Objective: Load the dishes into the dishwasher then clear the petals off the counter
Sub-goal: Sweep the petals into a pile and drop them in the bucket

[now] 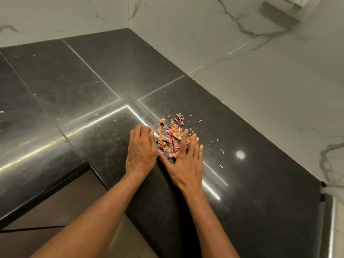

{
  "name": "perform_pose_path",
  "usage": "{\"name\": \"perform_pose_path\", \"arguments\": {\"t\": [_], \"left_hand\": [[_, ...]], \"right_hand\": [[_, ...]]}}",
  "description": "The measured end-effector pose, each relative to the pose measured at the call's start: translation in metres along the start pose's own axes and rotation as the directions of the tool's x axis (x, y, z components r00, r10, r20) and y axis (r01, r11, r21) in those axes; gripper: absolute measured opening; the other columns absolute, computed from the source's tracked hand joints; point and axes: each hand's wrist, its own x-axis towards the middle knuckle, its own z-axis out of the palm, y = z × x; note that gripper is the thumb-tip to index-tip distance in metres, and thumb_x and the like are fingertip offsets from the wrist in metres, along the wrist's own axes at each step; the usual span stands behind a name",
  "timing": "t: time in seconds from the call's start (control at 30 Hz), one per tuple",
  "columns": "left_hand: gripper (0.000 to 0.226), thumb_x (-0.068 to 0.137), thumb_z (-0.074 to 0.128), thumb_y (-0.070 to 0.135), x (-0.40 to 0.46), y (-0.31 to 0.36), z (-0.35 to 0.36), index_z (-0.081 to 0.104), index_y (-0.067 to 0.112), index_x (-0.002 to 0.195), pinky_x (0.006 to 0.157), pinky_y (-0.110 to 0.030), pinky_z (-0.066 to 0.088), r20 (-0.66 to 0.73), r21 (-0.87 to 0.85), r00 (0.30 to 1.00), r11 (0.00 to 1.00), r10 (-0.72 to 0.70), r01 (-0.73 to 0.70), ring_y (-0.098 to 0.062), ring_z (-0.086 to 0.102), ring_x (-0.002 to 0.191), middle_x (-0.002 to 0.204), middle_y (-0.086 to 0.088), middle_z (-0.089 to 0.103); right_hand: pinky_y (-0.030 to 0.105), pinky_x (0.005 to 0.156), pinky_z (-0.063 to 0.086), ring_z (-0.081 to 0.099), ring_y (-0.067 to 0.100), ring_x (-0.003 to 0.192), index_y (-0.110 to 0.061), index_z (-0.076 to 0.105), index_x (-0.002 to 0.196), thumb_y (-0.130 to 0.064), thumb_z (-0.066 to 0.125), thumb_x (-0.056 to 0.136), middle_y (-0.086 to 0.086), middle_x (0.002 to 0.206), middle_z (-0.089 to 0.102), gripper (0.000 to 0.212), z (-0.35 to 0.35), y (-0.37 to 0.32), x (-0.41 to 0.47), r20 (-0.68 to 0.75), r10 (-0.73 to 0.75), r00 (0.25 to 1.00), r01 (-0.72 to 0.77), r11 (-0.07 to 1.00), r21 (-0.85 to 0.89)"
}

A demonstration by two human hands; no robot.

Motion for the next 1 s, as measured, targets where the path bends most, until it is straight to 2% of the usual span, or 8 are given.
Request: {"name": "perform_pose_path", "arguments": {"t": [0.1, 0.27, 0.43, 0.57, 0.63, 0.77, 0.87, 1.0], "left_hand": [[0.016, 0.107, 0.038, 0.018, 0.001, -0.002, 0.004, 0.053, 0.012, 0.102, 0.094, -0.041, 0.045, 0.015, 0.070, 0.999, 0.997, 0.033, -0.034, -0.021, 0.050, 0.105, 0.104, -0.004, 0.051], [0.027, 0.109, 0.034, 0.025, 0.001, 0.000, 0.005, 0.058, 0.013, 0.107, 0.107, -0.044, 0.041, 0.081, 0.106, 0.996, 0.993, 0.047, -0.056, -0.025, 0.050, 0.131, 0.117, -0.006, 0.059], [0.032, 0.108, 0.031, 0.034, 0.001, 0.002, 0.003, 0.058, 0.017, 0.109, 0.108, -0.042, 0.039, 0.095, 0.081, 0.995, 0.996, 0.034, -0.042, -0.019, 0.046, 0.135, 0.120, -0.002, 0.059], [0.059, 0.106, 0.028, 0.046, 0.000, 0.001, 0.005, 0.041, 0.010, 0.150, 0.118, -0.046, 0.032, 0.122, 0.103, 0.992, 0.995, -0.011, -0.002, -0.022, 0.038, 0.145, 0.150, -0.010, 0.048], [0.068, 0.104, 0.027, 0.052, 0.000, 0.003, 0.005, 0.029, 0.010, 0.157, 0.120, -0.043, 0.028, 0.135, 0.111, 0.991, 0.994, -0.010, -0.005, -0.022, 0.035, 0.147, 0.157, -0.011, 0.041], [0.073, 0.102, 0.024, 0.056, 0.000, 0.005, 0.003, 0.029, 0.009, 0.157, 0.118, -0.039, 0.026, 0.137, 0.125, 0.991, 0.992, 0.004, -0.021, -0.021, 0.033, 0.148, 0.158, -0.010, 0.039], [0.074, 0.101, 0.024, 0.058, 0.000, 0.005, 0.004, 0.031, 0.009, 0.156, 0.119, -0.041, 0.027, 0.147, 0.152, 0.989, 0.988, 0.002, -0.024, -0.022, 0.034, 0.147, 0.158, -0.012, 0.039], [0.073, 0.101, 0.025, 0.060, -0.002, 0.004, 0.003, 0.031, 0.011, 0.156, 0.119, -0.044, 0.028, 0.155, 0.174, 0.988, 0.984, 0.002, -0.029, -0.022, 0.034, 0.147, 0.157, -0.011, 0.040]], "right_hand": [[0.047, 0.130, -0.001, -0.009, 0.024, 0.159, -0.033, -0.021, 0.161, -0.087, 0.039, 0.087, 0.013, 0.172, -0.010, 0.109, 0.006, -0.005, 0.029, -0.034, -0.094, 0.995, 0.096, 0.994, 0.052], [0.049, 0.129, 0.000, -0.011, 0.027, 0.159, -0.040, -0.006, 0.163, -0.085, 0.046, 0.084, 0.010, 0.172, -0.006, 0.104, 0.011, -0.009, 0.064, -0.073, -0.103, 0.992, 0.111, 0.988, 0.112], [0.053, 0.129, 0.002, -0.007, 0.035, 0.159, -0.047, 0.003, 0.162, -0.084, 0.043, 0.081, 0.014, 0.172, -0.003, 0.098, 0.011, -0.012, 0.095, -0.050, -0.149, 0.988, 0.152, 0.986, 0.070], [0.050, 0.129, 0.002, 0.003, 0.034, 0.159, -0.041, 0.008, 0.163, -0.084, 0.049, 0.081, 0.018, 0.170, 0.010, 0.100, 0.013, -0.013, 0.100, -0.008, -0.172, 0.985, 0.172, 0.981, 0.089], [0.049, 0.129, 0.014, 0.018, 0.033, 0.154, -0.034, 0.017, 0.163, -0.083, 0.052, 0.081, 0.015, 0.162, 0.025, 0.102, 0.011, -0.014, 0.101, -0.023, -0.204, 0.979, 0.205, 0.971, 0.119], [0.043, 0.102, 0.051, 0.043, 0.023, 0.131, -0.027, 0.047, 0.150, -0.054, 0.066, 0.091, 0.005, 0.139, 0.048, 0.067, 0.013, -0.018, 0.097, -0.103, -0.330, 0.938, 0.344, 0.920, 0.187], [0.041, 0.092, 0.053, 0.049, 0.023, 0.120, -0.023, 0.066, 0.127, -0.034, 0.064, 0.095, 0.003, 0.128, 0.055, 0.034, 0.016, -0.017, 0.094, -0.160, -0.397, 0.904, 0.421, 0.891, 0.172], [0.039, 0.085, 0.050, 0.048, 0.023, 0.103, -0.022, 0.067, 0.115, -0.029, 0.056, 0.096, 0.002, 0.117, 0.057, 0.023, 0.023, -0.016, 0.094, -0.162, -0.501, 0.850, 0.513, 0.857, 0.041]]}}
